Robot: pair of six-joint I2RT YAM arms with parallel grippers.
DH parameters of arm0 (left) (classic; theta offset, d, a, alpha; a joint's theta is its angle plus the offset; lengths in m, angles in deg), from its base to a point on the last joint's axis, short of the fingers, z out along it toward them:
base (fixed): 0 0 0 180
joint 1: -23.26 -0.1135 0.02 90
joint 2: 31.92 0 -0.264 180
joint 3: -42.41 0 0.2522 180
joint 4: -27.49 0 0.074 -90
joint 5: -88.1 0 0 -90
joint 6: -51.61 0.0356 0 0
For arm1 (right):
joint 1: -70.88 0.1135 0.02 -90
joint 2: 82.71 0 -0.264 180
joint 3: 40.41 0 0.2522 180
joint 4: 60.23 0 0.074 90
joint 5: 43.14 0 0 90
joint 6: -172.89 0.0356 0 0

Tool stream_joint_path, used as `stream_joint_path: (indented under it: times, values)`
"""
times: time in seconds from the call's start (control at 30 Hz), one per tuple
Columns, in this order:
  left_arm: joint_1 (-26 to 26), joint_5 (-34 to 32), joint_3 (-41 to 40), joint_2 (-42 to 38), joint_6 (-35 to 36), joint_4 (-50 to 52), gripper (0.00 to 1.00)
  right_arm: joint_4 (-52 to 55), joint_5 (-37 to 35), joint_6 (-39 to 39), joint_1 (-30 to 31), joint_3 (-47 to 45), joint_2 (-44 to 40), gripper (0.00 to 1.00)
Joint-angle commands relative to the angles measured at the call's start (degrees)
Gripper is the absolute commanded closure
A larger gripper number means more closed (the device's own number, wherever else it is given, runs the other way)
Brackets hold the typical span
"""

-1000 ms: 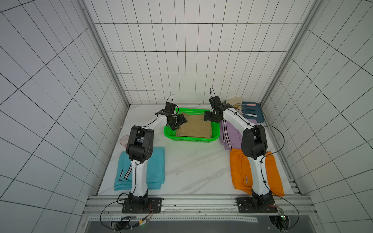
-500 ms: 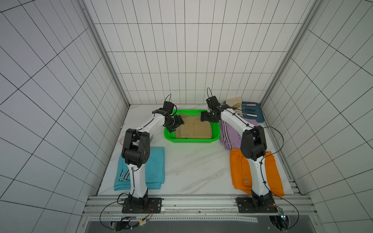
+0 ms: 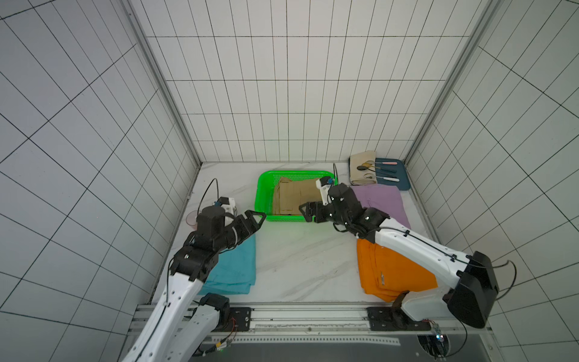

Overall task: Put the folded long pants in the basket
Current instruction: Pick up the long pant at the center of the board.

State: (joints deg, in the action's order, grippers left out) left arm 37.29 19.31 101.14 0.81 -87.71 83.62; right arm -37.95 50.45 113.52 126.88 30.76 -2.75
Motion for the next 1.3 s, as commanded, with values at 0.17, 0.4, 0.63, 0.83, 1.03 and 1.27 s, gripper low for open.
stream_joint_path:
  times: [0.17, 0.4, 0.63, 0.83, 1.03, 1.27]
  values:
    - [-0.4, -9.3, -0.3, -26.9, 6.3, 21.9, 0.05, -30.7, -1.9, 11.1, 16.0, -12.4, 10.7, 0.09]
    - [-0.9, -7.0, -0.2, -31.6, 9.0, 23.3, 0.05, -34.9, 3.4, 14.8, 17.4, 0.1, 30.9, 0.12]
    - [-1.5, -7.4, -0.1, -31.6, 10.7, 24.8, 0.05, -32.5, 5.6, 17.0, 17.5, 12.3, 43.1, 0.14]
    - [-1.5, -6.2, -0.6, -30.7, 11.0, 25.0, 0.05, -27.8, 6.1, 18.1, 17.4, 20.0, 49.2, 0.28]
    - [-1.5, -5.1, -0.3, -31.1, 10.2, 25.2, 0.05, -28.2, 2.6, 17.7, 17.1, 15.7, 46.3, 1.00]
    - [-1.5, 4.5, -4.1, -31.2, 6.2, 20.2, 0.05, -30.2, -11.6, 15.2, 16.8, -9.6, 26.2, 1.00]
